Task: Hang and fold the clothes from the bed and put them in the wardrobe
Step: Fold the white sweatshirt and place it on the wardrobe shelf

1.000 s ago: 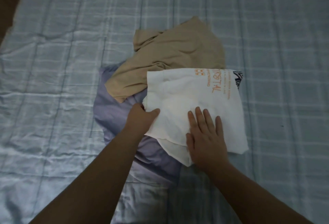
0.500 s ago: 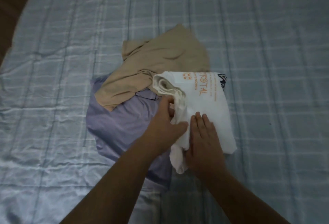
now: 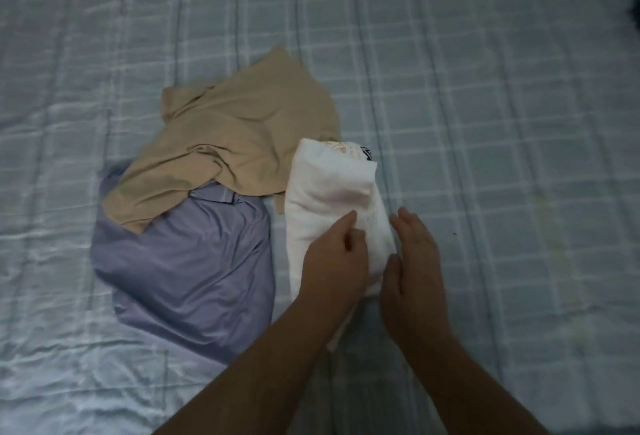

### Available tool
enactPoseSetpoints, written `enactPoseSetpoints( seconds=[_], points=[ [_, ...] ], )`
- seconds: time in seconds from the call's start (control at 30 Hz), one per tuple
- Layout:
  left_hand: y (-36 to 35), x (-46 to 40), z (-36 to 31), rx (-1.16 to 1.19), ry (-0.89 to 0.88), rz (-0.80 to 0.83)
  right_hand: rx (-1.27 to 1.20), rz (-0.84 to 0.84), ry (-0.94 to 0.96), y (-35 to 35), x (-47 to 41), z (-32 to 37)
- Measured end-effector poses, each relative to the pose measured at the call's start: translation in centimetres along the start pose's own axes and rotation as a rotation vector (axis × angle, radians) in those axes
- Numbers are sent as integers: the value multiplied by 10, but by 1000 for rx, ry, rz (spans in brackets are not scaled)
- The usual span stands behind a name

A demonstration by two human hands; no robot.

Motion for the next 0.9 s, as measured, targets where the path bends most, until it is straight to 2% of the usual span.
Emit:
enactPoseSetpoints(
  seconds=[0.13,0.2,0.27,0.33,0.43,0.57,0.67,0.77,0.9],
  points=[
    [8,-1,6,359,7,134,65,70,175,-15,-16,32],
    [18,-10,11,524,39,163,164,144,155,-37,-13,29],
    [33,-18,14,566,15,133,332,253,126,-60,-5,16],
    [53,-20,9,381,-116,66,444,335,82,-72,-3,1],
    [78,-17,-10,-254,-396,-9,497,359,35,-73,-7,-7],
    [74,-31,-16,-805,-684,131,550,365,72,-76,-4,0],
    [70,-45,-11,-1185,-745,149,550,377,85,-77,-4,0],
    [77,-64,-13,-1237,-797,176,511,374,84,-77,-5,-4],
    [76,-106,-5,-1207,-695,281,472,382,83,-81,-5,-12]
  ],
)
Point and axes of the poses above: each hand's wrist, its own x-axis away from the middle knuckle, its own y-axis out of the back of the hand, z = x × y, the point moved 7 cm from there along -x, towards the middle knuckle, and after that the axes turned 13 degrees about z, right-handed, at the moved point
